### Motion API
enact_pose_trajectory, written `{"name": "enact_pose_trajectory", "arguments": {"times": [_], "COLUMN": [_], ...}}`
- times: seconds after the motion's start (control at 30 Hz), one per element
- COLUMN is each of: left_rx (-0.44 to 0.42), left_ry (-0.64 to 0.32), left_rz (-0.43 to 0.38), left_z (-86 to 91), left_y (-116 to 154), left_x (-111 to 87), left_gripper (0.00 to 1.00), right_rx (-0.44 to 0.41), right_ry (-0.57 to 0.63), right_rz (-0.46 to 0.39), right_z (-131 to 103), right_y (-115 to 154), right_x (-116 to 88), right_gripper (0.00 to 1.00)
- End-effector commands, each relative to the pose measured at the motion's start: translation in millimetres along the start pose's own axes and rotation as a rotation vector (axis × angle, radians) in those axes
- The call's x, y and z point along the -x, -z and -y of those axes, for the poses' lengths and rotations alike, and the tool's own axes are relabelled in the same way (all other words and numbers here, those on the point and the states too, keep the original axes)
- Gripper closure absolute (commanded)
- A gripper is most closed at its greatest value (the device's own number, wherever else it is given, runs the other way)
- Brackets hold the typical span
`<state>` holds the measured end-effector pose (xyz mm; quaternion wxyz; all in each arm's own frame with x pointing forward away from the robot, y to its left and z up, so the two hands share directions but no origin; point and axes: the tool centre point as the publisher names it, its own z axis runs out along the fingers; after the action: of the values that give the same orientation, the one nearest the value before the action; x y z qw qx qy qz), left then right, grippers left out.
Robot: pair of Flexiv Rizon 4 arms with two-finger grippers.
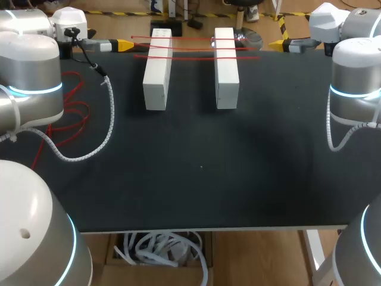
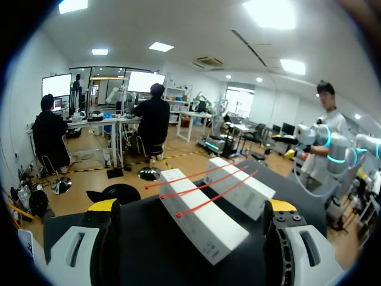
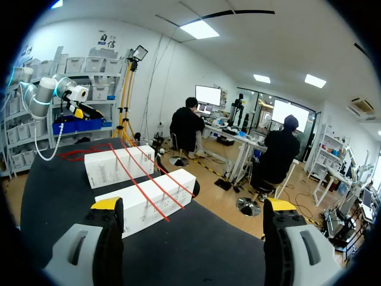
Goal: Grab the tape and strap the tape.
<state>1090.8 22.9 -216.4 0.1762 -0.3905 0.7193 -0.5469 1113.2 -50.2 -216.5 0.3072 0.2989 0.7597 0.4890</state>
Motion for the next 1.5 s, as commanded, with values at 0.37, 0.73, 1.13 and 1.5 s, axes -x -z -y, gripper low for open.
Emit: {"name": "enact_pose_trajectory", "arguments": {"times": [0.37,0.73,1.13,1.5], "left_rx": [-0.006,-0.031,-0.019,-0.055], "left_ry": [-0.001,-0.020,-0.275,-0.221], "left_rz": [0.001,-0.027,-0.368,-0.480], "left_z": [-1.3,-3.6,-10.4,-14.9], "left_y": [-1,4,-13,-36], "left_x": [-0.1,5.1,13.2,4.5], "left_gripper": [0.00,0.00,0.00,0.16], "right_rx": [-0.003,-0.003,-0.003,-0.003], "right_ry": [0.000,0.000,0.000,0.000], "right_rz": [0.000,0.000,0.000,0.000], "right_z": [0,0,0,0], "right_y": [0,0,0,0], "right_x": [0,0,0,0], "right_gripper": [0.00,0.00,0.00,0.00]}}
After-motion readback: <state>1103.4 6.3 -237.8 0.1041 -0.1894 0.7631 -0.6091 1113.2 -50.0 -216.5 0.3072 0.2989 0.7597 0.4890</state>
